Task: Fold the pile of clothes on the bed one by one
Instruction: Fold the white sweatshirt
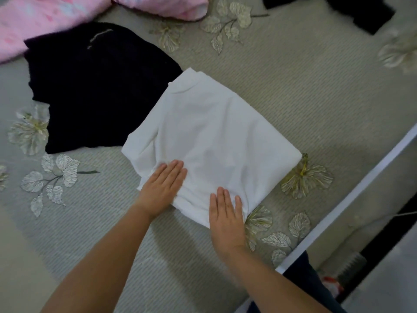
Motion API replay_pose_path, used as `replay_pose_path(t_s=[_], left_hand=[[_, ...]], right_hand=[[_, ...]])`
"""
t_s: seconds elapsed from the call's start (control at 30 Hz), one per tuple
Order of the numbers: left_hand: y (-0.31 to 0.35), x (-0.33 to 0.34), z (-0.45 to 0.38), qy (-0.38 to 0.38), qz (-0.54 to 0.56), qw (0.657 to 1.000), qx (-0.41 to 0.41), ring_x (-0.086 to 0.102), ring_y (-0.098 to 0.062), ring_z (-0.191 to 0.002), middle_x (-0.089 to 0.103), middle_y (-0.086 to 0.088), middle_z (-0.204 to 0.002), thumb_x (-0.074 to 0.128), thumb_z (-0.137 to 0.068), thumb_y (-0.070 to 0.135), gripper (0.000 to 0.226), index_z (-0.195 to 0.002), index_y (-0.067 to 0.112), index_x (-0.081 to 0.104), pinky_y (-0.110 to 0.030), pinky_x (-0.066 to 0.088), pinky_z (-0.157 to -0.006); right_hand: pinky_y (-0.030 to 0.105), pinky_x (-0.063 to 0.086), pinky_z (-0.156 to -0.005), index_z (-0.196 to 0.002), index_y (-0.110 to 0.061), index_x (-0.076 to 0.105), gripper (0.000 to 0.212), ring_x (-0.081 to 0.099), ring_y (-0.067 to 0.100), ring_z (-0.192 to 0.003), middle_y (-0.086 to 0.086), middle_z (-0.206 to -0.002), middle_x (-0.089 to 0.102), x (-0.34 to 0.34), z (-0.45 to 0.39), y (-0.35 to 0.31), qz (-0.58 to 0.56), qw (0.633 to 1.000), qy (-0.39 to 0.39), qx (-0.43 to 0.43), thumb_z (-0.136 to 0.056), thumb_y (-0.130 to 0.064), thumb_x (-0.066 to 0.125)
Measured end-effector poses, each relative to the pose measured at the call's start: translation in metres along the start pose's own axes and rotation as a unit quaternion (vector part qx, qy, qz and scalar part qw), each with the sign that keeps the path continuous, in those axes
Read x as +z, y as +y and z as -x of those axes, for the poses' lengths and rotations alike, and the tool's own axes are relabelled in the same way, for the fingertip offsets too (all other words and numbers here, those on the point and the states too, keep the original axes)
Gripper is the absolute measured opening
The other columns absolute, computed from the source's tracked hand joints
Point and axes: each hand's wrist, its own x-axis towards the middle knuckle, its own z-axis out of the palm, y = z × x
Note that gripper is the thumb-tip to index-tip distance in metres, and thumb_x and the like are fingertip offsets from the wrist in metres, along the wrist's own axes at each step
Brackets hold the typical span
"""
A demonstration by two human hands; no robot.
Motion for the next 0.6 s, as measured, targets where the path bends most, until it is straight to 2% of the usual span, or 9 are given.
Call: replay_pose_path(t_s=[0.07,0.13,0.23,0.3,0.4,0.47,0.5,0.57,0.6], left_hand=[[0.008,-0.008,-0.008,-0.01,0.0,1.0,-0.005,0.068,-0.03,-0.091,0.069,-0.019,-0.101,0.037,-0.073,0.008,0.041,-0.097,-0.004,0.069,-0.047,0.054,-0.07],[0.018,-0.019,-0.019,-0.01,0.009,1.0,-0.014,0.069,-0.03,-0.086,0.07,-0.019,-0.096,0.043,-0.07,0.006,0.037,-0.093,-0.005,0.07,-0.046,0.054,-0.067],[0.036,-0.048,-0.044,-0.003,0.016,0.999,-0.028,0.069,-0.031,-0.083,0.07,-0.021,-0.093,0.038,-0.068,0.004,0.04,-0.089,-0.008,0.07,-0.044,0.055,-0.064],[0.043,-0.077,-0.072,0.013,0.008,0.999,-0.037,0.069,-0.033,-0.085,0.069,-0.024,-0.094,0.034,-0.068,0.002,0.043,-0.09,-0.011,0.068,-0.044,0.055,-0.065],[0.049,-0.134,-0.124,0.032,0.004,0.999,-0.042,0.067,-0.039,-0.087,0.066,-0.03,-0.097,0.045,-0.067,-0.006,0.035,-0.094,-0.016,0.065,-0.05,0.053,-0.067],[0.051,-0.173,-0.163,0.045,-0.031,0.997,-0.049,0.064,-0.041,-0.094,0.062,-0.032,-0.106,0.036,-0.071,-0.004,0.041,-0.101,-0.017,0.061,-0.047,0.052,-0.076],[0.055,-0.191,-0.183,0.039,-0.035,0.998,-0.045,0.058,-0.044,-0.106,0.052,-0.035,-0.119,0.033,-0.076,-0.005,0.044,-0.112,-0.019,0.053,-0.047,0.047,-0.088],[0.063,-0.217,-0.223,0.028,-0.022,0.999,-0.022,0.033,-0.045,-0.13,0.023,-0.032,-0.142,0.033,-0.087,-0.006,0.048,-0.134,-0.016,0.026,-0.048,0.024,-0.109],[0.069,-0.232,-0.243,0.015,-0.025,0.999,-0.016,0.019,-0.04,-0.137,0.01,-0.028,-0.148,0.03,-0.092,-0.002,0.051,-0.14,-0.011,0.013,-0.043,0.012,-0.114]], right_hand=[[0.04,0.024,-0.106,-0.098,-0.003,0.071,0.082,0.066,0.026,-0.098,0.015,-0.104,0.069,-0.008,0.0,0.018,-0.002,0.999,0.021,-0.029,-0.02,-0.022,0.09],[0.035,0.031,-0.103,-0.092,-0.001,0.072,0.075,0.069,0.026,-0.091,0.015,-0.097,0.071,-0.019,-0.002,0.044,0.012,0.996,0.072,-0.045,-0.021,-0.018,0.089],[0.039,0.056,-0.076,-0.089,0.002,0.072,0.072,0.07,0.027,-0.086,0.018,-0.092,0.071,-0.058,-0.005,0.086,0.027,0.994,0.085,-0.065,-0.02,-0.014,0.087],[0.041,0.056,-0.072,-0.089,0.004,0.071,0.069,0.069,0.03,-0.086,0.02,-0.093,0.071,-0.092,-0.009,0.118,0.05,0.99,0.111,-0.068,-0.023,-0.01,0.086],[0.041,0.056,-0.073,-0.091,0.006,0.07,0.067,0.068,0.031,-0.089,0.022,-0.095,0.07,-0.147,-0.014,0.166,0.058,0.986,0.147,-0.058,-0.027,-0.006,0.086],[0.042,0.055,-0.076,-0.095,0.009,0.068,0.068,0.067,0.034,-0.093,0.025,-0.099,0.068,-0.188,-0.017,0.197,0.057,0.987,0.148,-0.036,-0.031,-0.005,0.085],[0.043,0.052,-0.084,-0.103,0.013,0.063,0.069,0.063,0.037,-0.1,0.03,-0.106,0.064,-0.208,-0.017,0.213,0.06,0.987,0.146,-0.014,-0.039,-0.004,0.084],[0.048,0.032,-0.105,-0.125,0.018,0.041,0.07,0.044,0.046,-0.122,0.037,-0.13,0.043,-0.241,-0.017,0.25,0.066,0.984,0.167,0.008,-0.063,0.002,0.071],[0.052,0.031,-0.104,-0.125,0.019,0.04,0.069,0.044,0.048,-0.121,0.038,-0.13,0.042,-0.256,-0.015,0.269,0.051,0.981,0.186,0.006,-0.063,0.006,0.069]])
